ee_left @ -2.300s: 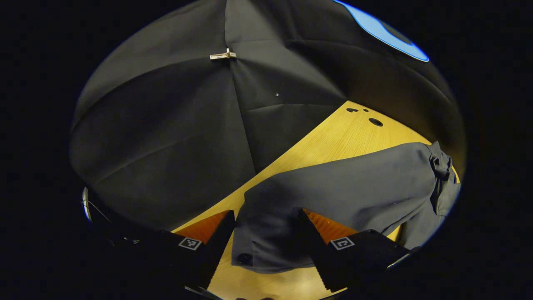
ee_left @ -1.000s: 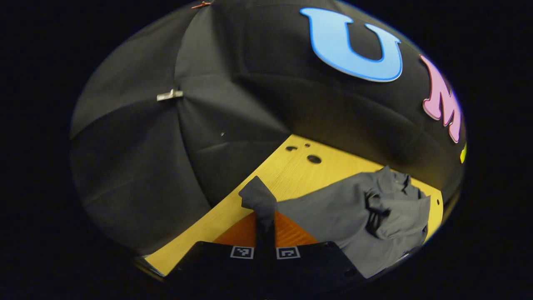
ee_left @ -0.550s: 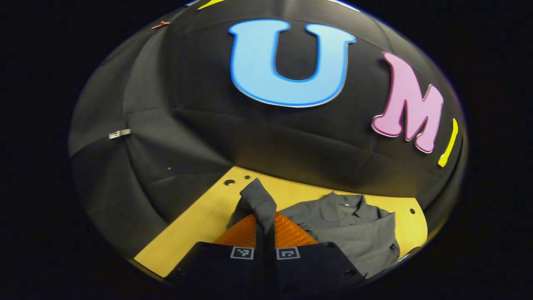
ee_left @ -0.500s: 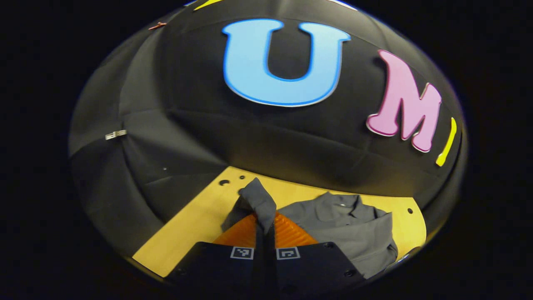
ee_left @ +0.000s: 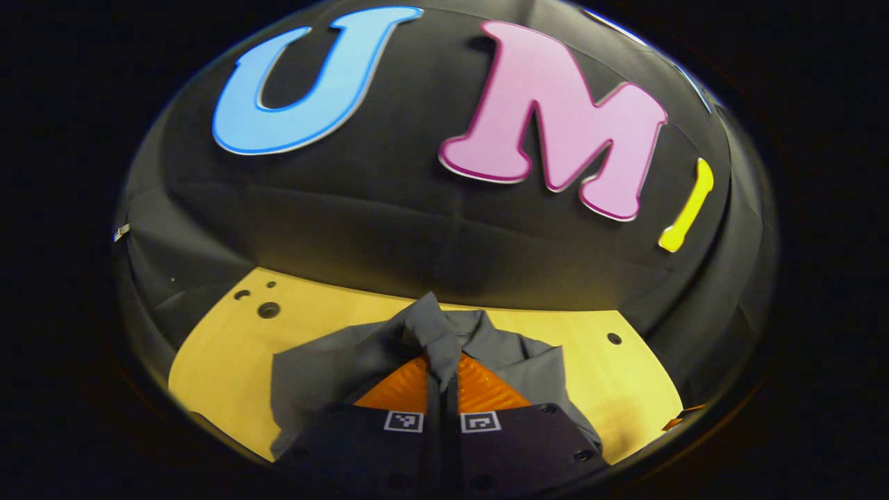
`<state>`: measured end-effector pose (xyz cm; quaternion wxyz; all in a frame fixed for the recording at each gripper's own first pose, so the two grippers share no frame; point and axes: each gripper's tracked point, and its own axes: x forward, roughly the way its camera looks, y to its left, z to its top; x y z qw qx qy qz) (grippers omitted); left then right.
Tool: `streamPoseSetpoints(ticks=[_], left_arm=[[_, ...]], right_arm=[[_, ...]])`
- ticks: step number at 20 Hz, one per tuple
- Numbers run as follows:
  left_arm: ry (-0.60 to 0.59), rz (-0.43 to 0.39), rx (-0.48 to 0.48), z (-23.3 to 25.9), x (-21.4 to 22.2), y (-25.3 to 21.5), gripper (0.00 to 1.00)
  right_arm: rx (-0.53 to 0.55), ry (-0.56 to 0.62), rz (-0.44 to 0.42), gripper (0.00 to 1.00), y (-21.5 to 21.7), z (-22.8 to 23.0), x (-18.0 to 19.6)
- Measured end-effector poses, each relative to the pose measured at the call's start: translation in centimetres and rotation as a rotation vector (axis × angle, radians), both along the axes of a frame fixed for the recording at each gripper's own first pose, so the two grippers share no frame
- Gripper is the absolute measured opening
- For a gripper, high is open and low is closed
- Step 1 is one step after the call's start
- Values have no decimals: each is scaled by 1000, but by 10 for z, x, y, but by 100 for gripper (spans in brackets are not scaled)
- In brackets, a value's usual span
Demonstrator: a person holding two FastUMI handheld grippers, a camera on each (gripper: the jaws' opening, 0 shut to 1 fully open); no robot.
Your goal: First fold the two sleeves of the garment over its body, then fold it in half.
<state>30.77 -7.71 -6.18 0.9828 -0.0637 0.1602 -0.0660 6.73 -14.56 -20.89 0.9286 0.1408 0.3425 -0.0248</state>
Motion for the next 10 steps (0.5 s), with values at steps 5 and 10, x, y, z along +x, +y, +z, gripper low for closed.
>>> streamPoseSetpoints(ticks=[5, 10], left_arm=[[25, -134, -5, -16, 20, -74, 5], [77, -219, -33, -45, 25, -120, 5]], right_arm=[[1, 16, 25, 99, 7, -9, 6], [-7, 43, 78, 99, 23, -20, 9]])
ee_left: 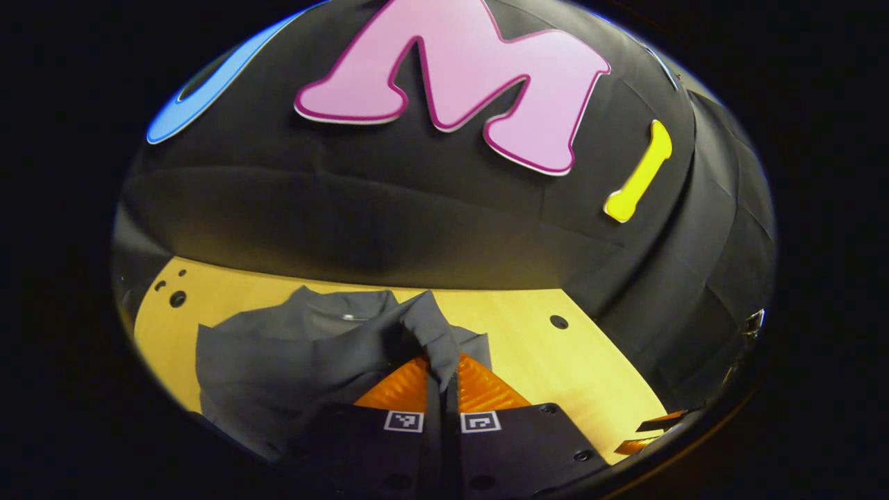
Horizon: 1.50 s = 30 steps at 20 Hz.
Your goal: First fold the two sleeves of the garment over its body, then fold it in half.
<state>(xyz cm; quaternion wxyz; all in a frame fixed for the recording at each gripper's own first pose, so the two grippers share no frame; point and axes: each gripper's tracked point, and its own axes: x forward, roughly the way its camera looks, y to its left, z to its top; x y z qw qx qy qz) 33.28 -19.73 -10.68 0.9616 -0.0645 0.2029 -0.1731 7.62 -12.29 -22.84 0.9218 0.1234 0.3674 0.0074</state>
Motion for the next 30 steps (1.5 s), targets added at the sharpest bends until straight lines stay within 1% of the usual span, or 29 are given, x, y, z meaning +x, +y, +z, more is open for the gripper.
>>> streamPoseSetpoints(ticks=[2, 4, 7, 10, 11, 12, 15, 17, 18, 21, 25, 28, 30], left_arm=[[26, -14, 18, -16, 5, -11, 6], [53, 0, 49, -31, 9, -15, 5], [98, -12, 49, -51, 10, -26, 11], [115, -31, 79, -61, 8, -32, 16], [115, -43, 80, -60, 5, -37, 23], [111, -53, 76, -58, 3, -41, 20], [86, -61, 57, -45, -11, -37, 64], [71, -35, 71, -40, -21, -20, 87], [65, -17, 86, -40, -28, -7, 95], [55, 53, 136, -43, -59, 41, 96], [96, 168, 188, -67, -123, 118, 96], [179, 296, 206, -100, -180, 183, 96], [239, 391, 205, -122, -219, 225, 97]], right_arm=[[9, 8, 13, 99, 6, -2, 1], [16, 12, 32, 99, 14, -4, 2], [20, 16, 61, 99, 24, -8, 1], [21, 21, 86, 99, 29, -12, -1], [26, 25, 91, 99, 33, -14, -2], [29, 27, 94, 99, 35, -14, -2], [32, 28, 98, 99, 37, -16, -4], [36, 29, 103, 99, 40, -17, -5], [38, 33, 107, 99, 41, -18, -6], [48, 56, 118, 99, 45, -26, -12], [55, 87, 139, 99, 59, -38, -26], [52, 127, 170, 99, 73, -54, -40], [32, 156, 197, 99, 79, -65, -49]])
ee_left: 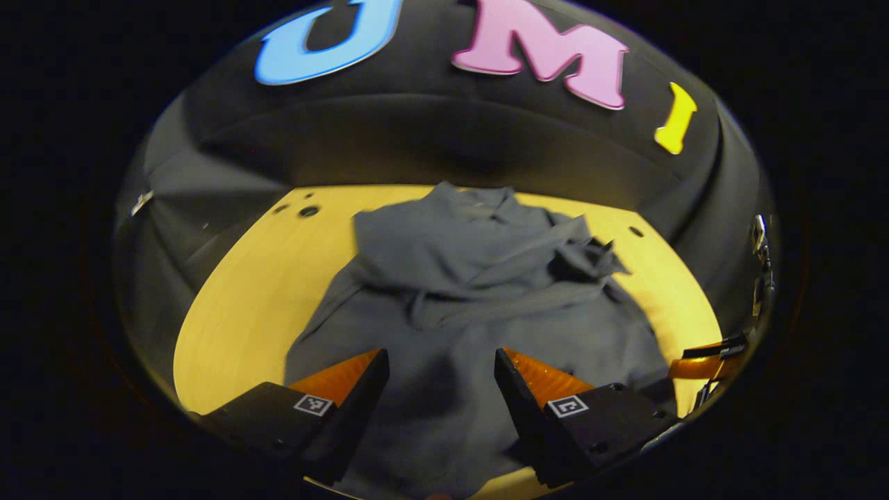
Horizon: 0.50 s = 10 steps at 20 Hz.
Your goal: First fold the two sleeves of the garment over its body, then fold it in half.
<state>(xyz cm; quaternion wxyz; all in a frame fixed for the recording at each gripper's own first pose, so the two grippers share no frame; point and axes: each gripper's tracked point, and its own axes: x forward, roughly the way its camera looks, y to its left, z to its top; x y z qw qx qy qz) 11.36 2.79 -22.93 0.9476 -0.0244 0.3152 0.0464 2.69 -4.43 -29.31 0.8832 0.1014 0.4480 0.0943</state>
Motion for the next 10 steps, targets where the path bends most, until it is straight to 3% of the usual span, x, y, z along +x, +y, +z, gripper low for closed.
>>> streamPoseSetpoints(ticks=[5, 10], left_arm=[[83, 163, 16, -31, -75, 61, 96], [142, 233, 3, -56, -104, 77, 96]], right_arm=[[-35, 64, 29, 99, 6, -22, -24], [-80, 88, 14, 99, 1, -32, -32]])
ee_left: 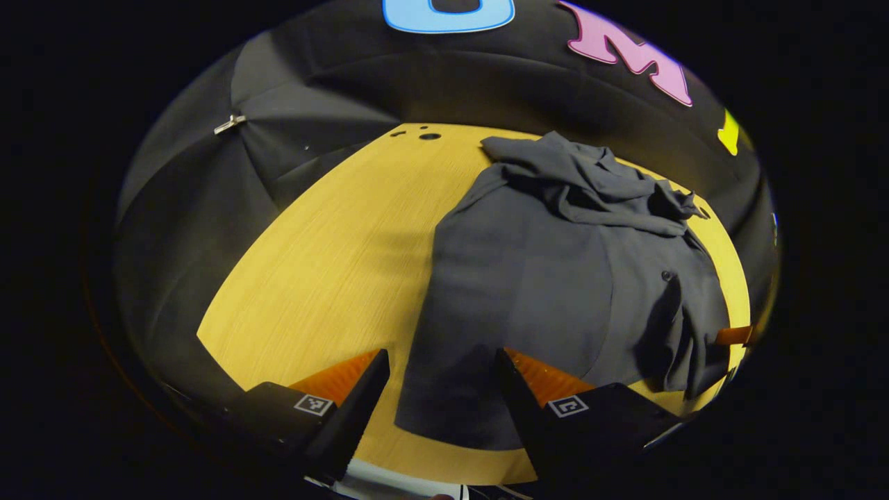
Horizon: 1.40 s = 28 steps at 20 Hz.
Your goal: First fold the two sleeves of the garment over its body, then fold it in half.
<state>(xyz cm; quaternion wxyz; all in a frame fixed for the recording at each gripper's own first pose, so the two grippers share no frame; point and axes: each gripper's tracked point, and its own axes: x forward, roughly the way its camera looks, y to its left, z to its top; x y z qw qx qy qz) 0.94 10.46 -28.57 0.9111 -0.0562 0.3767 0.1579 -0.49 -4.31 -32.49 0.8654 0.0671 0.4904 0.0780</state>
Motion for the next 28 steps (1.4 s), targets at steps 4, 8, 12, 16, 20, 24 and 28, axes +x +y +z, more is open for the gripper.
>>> streamPoseSetpoints(ticks=[4, 8, 12, 16, 20, 24, 28], left_arm=[[27, -28, -10, -14, -9, -9, 96], [21, -63, -6, -16, -10, -13, 99], [35, -93, -10, -19, -9, -16, 95], [63, -135, -14, -18, -3, -34, 70], [47, -141, 10, -19, 0, -46, 22], [40, -157, -6, -17, 3, -49, 7], [25, -148, -36, -2, 5, -50, 6]], right_arm=[[-24, 25, -14, 99, -5, -4, -14], [-80, 20, 31, 99, -1, -7, -17], [-194, 16, 130, 97, 2, -9, -18], [-167, 17, 186, 56, 24, -17, -13], [36, 51, 203, 3, 52, -9, -14], [124, 72, 182, 5, 52, -9, -13], [100, 24, 190, 5, 53, -5, -11]])
